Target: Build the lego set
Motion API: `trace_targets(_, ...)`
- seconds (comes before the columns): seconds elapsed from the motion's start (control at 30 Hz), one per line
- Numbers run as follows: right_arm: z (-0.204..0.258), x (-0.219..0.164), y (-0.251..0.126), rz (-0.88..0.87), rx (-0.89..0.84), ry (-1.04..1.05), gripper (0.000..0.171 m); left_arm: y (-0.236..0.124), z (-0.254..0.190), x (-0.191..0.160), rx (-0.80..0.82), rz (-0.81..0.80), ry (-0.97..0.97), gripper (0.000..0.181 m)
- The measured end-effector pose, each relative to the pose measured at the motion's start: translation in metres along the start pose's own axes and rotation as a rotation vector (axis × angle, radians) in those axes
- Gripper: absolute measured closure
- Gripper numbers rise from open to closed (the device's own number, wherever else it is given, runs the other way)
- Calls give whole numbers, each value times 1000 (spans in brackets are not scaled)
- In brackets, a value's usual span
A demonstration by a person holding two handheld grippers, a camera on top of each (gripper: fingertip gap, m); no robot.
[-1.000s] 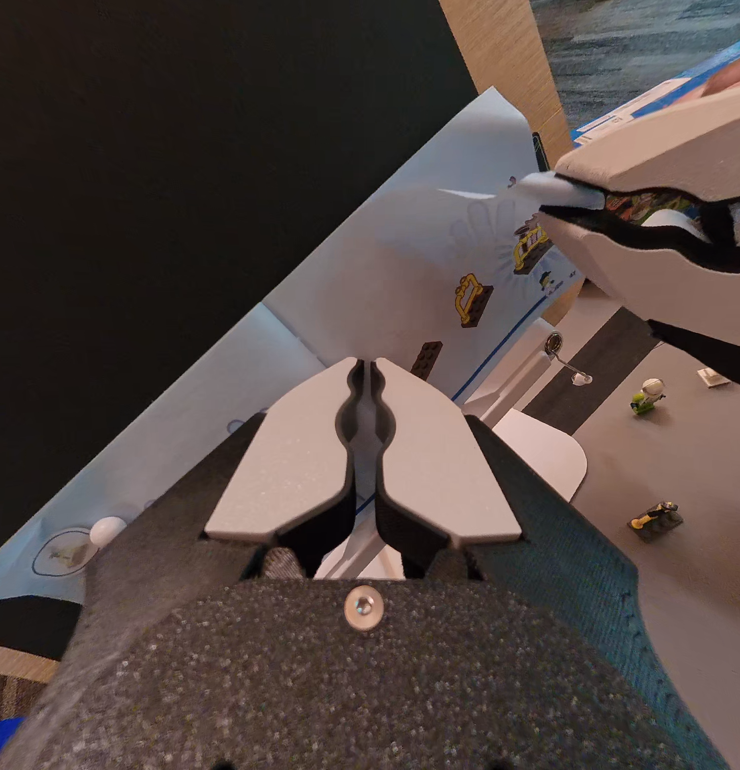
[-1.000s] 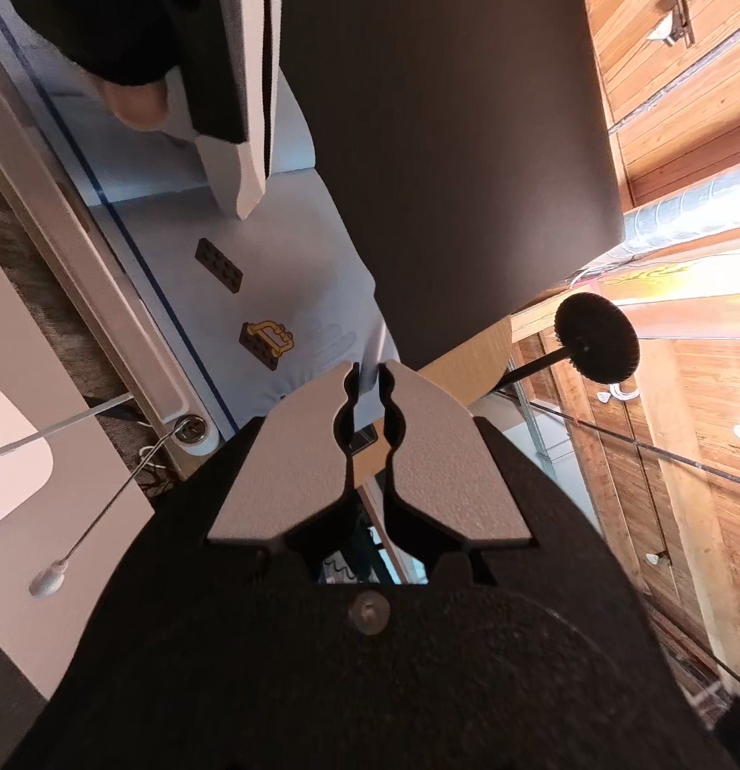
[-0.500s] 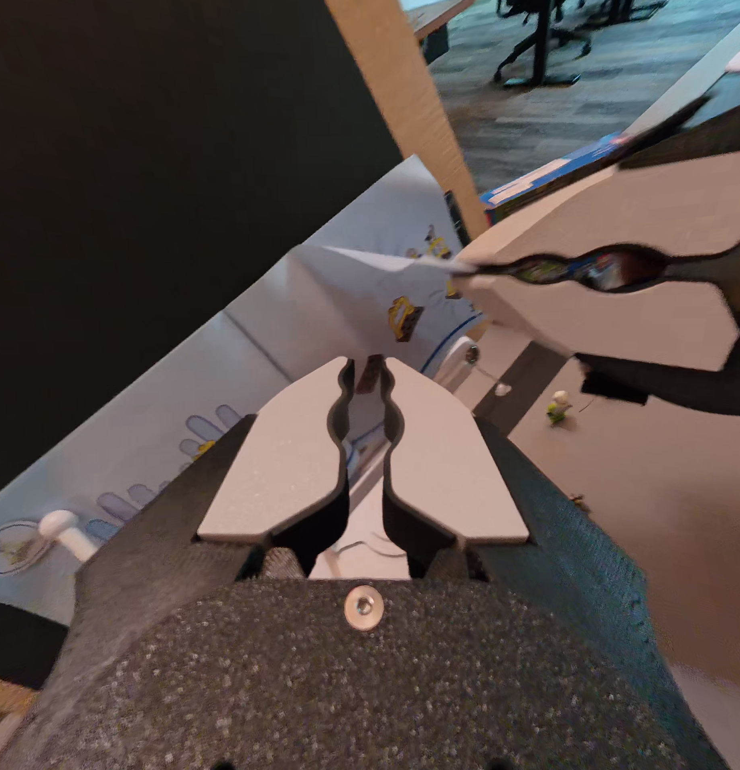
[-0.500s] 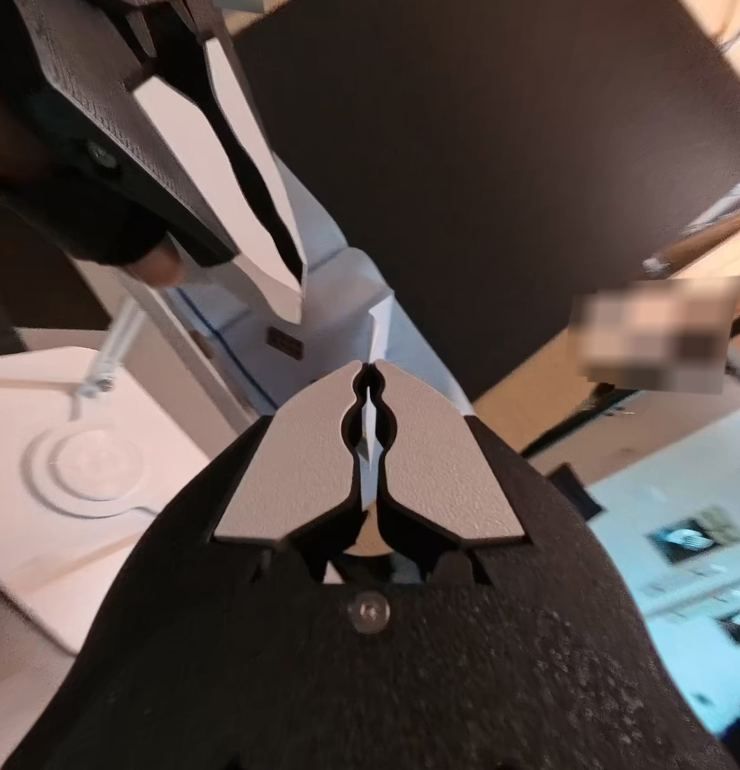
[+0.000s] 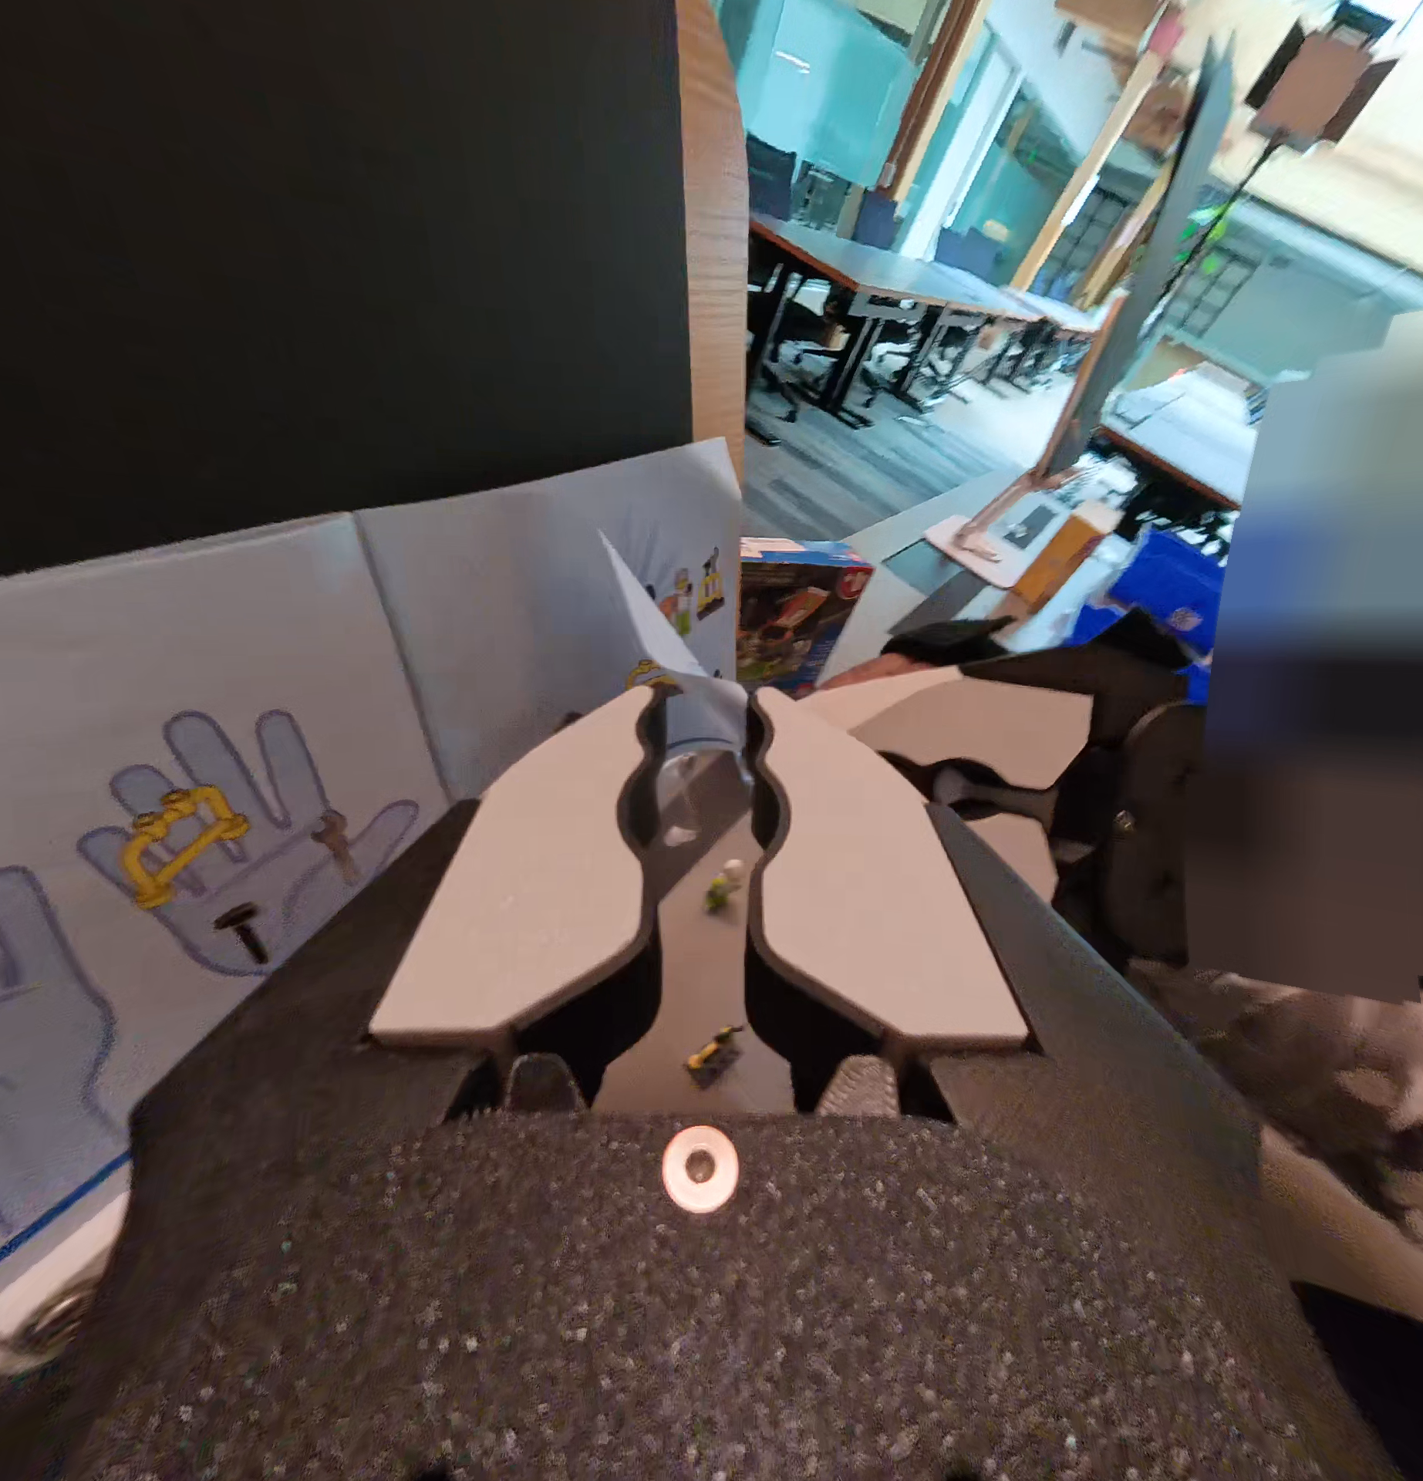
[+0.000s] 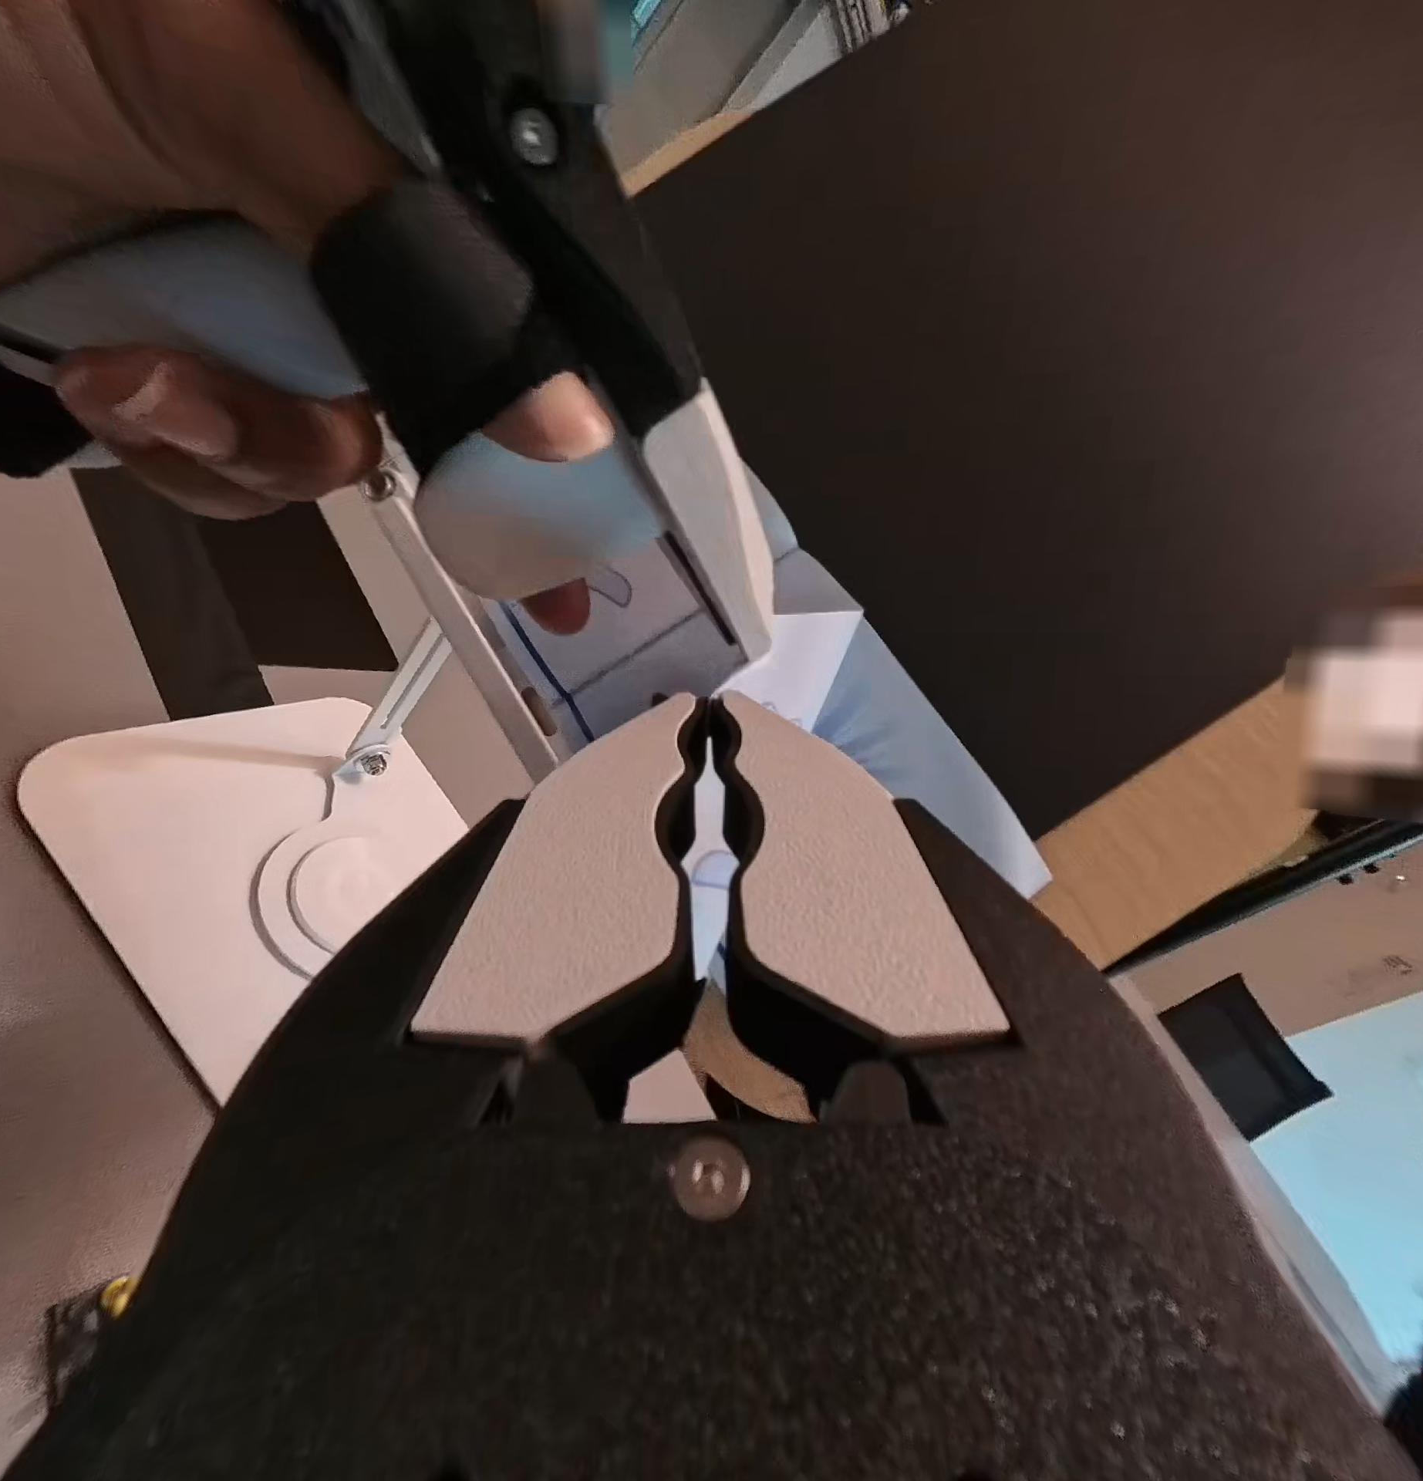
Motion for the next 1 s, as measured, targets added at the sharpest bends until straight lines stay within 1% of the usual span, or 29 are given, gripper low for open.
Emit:
trace_targets(0.07,3,-1,0,5,0,-29,171,2,2,-1,-41,7,-47,173)
trace_targets(0.1,5,-1,-1,3,6,-38,171,1,3,-2,-40,4,-47,181)
trace_targets(0.2,7,-3,-6,-21,34,-26,170,-3,6,-6,-53,12,-37,181)
trace_targets(0.33,-2,0,-19,-113,90,142,164,-13,10,-9,-50,11,-27,181)
trace_targets(0.4,-10,-1,-23,-132,112,224,165,-19,12,-9,-40,11,-18,181)
trace_targets(0.5,-17,-4,-22,-117,93,253,170,-25,10,-8,-88,6,-34,181)
trace_targets(0.53,-16,-4,-21,-114,93,249,170,-25,7,-9,-117,5,-45,181)
trace_targets(0.6,-9,-2,-19,-109,102,210,171,-25,-1,-10,-161,-2,-63,170)
trace_targets(0.67,0,1,-16,-96,98,118,171,-23,-6,-10,-184,-32,-106,163)
trace_targets(0.77,17,2,-11,-74,79,-50,171,-17,-1,-11,-166,-28,-191,159)
trace_targets(0.8,22,2,-10,-71,78,-97,171,-14,1,-12,-159,-18,-206,160)
trace_targets(0.87,28,3,-9,-67,65,-168,170,-12,4,-14,-159,-6,-207,181)
trace_targets(0.9,29,4,-10,-71,62,-174,169,-13,5,-14,-145,1,-185,181)
trace_targets(0.97,25,6,-14,-93,86,-85,165,-17,10,-15,-111,13,-136,181)
trace_targets(1.0,19,6,-16,-96,105,-9,158,-19,13,-15,-113,20,-138,181)
Point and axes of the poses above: each gripper's, where its closed fingertips meet, y out along the fingers, x out of its top, z = x × y across the jaws, the point moved 8 cm from there along -y, back along the fingers, and after that the axes turned 5 degrees about y, right-handed, at the moved point
